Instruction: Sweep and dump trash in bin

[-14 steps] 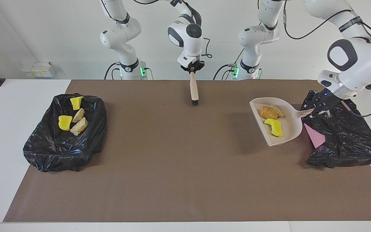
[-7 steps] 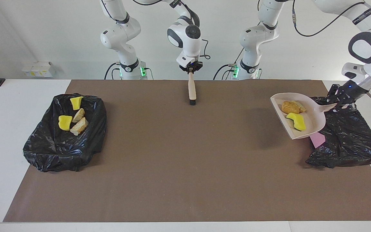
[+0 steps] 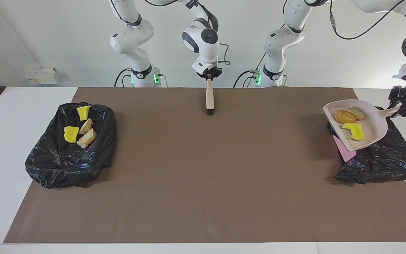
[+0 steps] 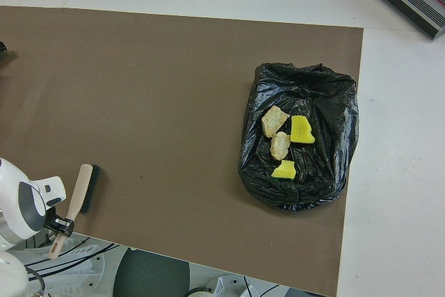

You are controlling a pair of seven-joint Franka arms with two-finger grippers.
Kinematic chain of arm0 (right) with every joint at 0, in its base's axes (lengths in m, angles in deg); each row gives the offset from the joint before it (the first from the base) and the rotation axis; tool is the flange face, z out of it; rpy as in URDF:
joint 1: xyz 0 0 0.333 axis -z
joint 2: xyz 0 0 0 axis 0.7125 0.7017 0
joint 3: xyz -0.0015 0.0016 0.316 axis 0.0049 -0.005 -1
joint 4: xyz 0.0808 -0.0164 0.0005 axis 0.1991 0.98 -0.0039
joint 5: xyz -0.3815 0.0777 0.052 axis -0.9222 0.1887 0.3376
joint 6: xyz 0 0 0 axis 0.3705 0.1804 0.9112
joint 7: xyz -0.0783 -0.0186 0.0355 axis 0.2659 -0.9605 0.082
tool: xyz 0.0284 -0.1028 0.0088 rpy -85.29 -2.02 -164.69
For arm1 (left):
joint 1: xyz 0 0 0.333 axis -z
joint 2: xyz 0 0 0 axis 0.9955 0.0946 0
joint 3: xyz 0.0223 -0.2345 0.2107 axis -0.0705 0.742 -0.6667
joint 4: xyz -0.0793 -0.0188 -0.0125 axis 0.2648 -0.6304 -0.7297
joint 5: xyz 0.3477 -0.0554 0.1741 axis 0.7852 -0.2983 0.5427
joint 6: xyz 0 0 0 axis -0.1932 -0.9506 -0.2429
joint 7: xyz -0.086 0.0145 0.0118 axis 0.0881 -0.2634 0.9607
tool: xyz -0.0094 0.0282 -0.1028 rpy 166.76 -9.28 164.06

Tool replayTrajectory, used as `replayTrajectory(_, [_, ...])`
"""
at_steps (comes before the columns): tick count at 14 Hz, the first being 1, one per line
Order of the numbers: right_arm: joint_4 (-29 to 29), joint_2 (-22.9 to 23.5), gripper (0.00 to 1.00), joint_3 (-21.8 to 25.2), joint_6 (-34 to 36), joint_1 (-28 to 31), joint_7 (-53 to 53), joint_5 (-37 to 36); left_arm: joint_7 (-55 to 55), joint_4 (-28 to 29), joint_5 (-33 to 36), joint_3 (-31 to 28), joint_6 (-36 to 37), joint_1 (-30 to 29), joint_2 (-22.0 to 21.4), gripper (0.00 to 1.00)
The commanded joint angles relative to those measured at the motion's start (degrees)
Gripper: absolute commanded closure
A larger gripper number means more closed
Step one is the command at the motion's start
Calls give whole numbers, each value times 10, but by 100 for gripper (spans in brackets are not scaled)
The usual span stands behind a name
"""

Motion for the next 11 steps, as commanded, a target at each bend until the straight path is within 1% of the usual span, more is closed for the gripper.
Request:
replayTrajectory(1, [-36,5,23,0,4,51,1,4,12,-5,75,3,-30,4,5,100])
replayTrajectory(2, [-49,4,18,0,3,76,1,0,19,0,109,3,-36,5,4,100])
replayTrajectory(4, [-89,5,7,1,6,156,-21,-24,66,15,193,4,-36,14,-4,100])
replayTrajectory(5, [-111,5,0,0,10,198,-40,-34,91,31,216,3,-36,21,-15,100])
replayTrajectory(8, [-182,33,0,1,53,305,-118,-53,165,91,304,3,-30,58,-50,100])
replayTrajectory(10, [-235,48,0,0,80,361,-181,-131,233,131,367,4,-28,78,-77,100])
replayTrajectory(11, [-261,53,0,0,95,388,-201,-150,248,144,395,4,-29,78,-86,100])
